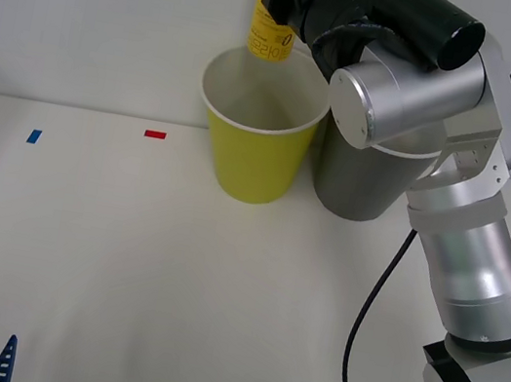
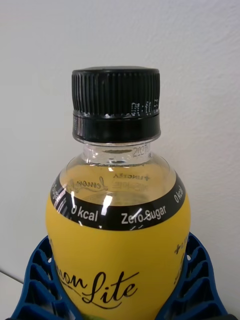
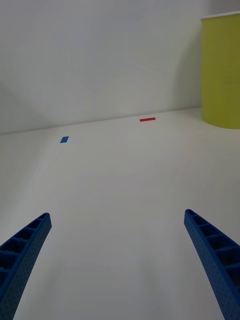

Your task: Put cans in the gray bin and PET bottles in the light green bin.

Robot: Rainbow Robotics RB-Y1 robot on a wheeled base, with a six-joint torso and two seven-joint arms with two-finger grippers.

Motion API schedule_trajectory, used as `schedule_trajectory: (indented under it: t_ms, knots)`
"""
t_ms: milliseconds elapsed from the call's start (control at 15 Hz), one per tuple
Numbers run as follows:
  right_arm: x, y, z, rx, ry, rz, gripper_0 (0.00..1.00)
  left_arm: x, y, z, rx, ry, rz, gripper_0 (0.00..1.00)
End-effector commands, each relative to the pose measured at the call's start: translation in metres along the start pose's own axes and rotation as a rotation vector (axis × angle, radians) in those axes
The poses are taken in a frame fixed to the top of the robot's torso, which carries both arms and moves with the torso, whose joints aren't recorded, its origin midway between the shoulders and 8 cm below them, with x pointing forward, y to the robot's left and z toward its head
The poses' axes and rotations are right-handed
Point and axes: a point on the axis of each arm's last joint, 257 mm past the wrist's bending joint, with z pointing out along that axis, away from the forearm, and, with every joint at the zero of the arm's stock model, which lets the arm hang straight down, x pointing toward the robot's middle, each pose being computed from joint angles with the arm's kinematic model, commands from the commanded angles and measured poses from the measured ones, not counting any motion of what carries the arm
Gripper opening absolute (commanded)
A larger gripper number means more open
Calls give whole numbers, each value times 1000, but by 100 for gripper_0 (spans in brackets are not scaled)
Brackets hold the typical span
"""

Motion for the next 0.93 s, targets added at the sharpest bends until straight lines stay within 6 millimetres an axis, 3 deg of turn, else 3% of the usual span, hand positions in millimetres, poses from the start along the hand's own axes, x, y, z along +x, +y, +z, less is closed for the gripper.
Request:
schedule_trajectory:
  t_ms: [67,133,333,533,733,933]
  knots:
    - [0,0,0,0,-1,-4,64,0,0,0,0,0,0,91]
    - [0,1,0,-1,-1,-5,100,0,0,0,0,0,0,91]
    - [-1,7,0,-13,-3,-12,100,0,0,0,0,0,0,91]
    - [-14,22,-8,-31,-18,-31,100,0,0,0,0,0,0,91]
    - [-31,25,-41,-29,32,-53,100,0,0,0,0,0,0,91]
    - [-34,14,-74,-65,18,-13,100,0,0,0,0,0,0,91]
